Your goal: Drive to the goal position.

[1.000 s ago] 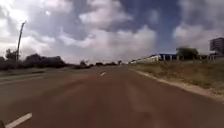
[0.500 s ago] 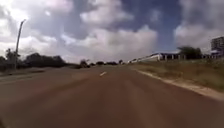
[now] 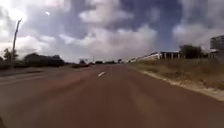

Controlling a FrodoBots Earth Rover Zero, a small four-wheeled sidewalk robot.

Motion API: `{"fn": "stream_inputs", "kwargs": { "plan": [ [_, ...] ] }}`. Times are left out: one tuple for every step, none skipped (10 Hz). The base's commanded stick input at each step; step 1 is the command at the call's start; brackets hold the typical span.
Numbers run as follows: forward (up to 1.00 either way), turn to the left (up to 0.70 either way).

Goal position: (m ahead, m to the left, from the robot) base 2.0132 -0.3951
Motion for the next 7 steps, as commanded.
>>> {"fn": "stream_inputs", "kwargs": {
  "plan": [
    [1.0,-0.4],
    [1.0,-0.4],
    [1.0,-0.39],
    [1.0,-0.29],
    [1.0,-0.18],
    [1.0,-0.08],
    [1.0,0.0]
  ]
}}
